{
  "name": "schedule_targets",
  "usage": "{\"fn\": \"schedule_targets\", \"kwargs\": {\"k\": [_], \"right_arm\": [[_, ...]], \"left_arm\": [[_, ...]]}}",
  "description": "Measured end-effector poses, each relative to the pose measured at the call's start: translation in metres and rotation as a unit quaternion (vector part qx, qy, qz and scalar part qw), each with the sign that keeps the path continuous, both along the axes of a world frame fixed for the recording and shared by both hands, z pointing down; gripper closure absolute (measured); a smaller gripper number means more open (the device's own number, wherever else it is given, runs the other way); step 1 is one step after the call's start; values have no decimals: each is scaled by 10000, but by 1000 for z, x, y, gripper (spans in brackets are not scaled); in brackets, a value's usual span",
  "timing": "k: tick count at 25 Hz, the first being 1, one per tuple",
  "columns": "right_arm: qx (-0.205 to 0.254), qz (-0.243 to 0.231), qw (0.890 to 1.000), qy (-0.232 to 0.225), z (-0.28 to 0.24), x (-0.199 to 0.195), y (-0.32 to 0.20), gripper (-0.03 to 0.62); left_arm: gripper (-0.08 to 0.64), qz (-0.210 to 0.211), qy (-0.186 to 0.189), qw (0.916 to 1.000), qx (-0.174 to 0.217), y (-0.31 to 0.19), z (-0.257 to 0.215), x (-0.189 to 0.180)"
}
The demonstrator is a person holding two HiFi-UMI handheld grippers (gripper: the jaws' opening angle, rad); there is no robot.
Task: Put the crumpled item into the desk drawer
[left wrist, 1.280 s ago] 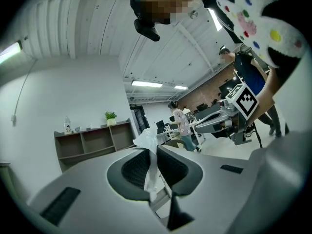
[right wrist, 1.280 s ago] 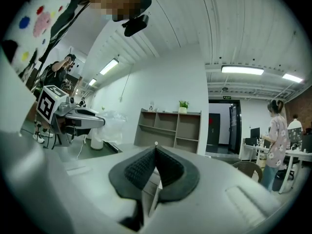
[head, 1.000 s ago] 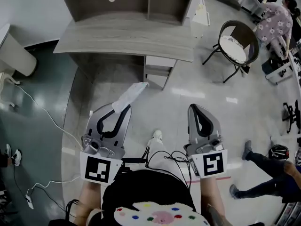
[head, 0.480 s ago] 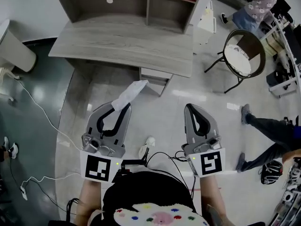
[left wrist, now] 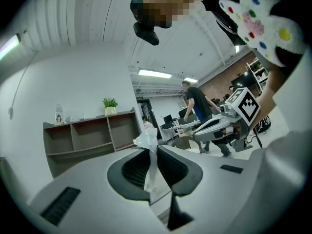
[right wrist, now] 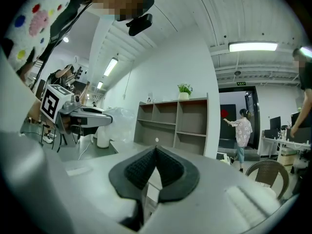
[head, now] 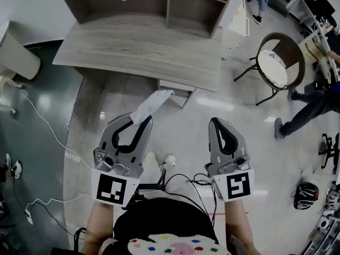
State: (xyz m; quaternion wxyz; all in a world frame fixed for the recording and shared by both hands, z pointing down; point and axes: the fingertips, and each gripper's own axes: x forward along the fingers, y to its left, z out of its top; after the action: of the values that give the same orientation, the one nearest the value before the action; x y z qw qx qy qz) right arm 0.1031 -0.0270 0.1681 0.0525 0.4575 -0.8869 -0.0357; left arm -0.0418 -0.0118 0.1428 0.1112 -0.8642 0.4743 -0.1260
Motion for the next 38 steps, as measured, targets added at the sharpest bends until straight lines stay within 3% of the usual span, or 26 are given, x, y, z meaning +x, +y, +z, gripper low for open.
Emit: {"fn": "schedule_targets", "kwargs": {"k": [7, 20, 31, 38], "right_arm": [[-164, 242, 9993, -232, 11, -9, -22, 583], [-578, 95, 9979, -290, 63, -42, -62, 583], [-846, -248, 9961, -43, 150, -43, -87, 583], [-1215, -482, 9901, -509, 210, -51, -105, 583]], "left_arm": [[511, 124, 10, 9998, -153, -24, 19, -10], [511, 284, -85, 9980, -557, -60, 70, -31], [511, 416, -121, 9965, -719, -79, 133, -24], [511, 289, -305, 9956, -841, -89, 181, -31]]}}
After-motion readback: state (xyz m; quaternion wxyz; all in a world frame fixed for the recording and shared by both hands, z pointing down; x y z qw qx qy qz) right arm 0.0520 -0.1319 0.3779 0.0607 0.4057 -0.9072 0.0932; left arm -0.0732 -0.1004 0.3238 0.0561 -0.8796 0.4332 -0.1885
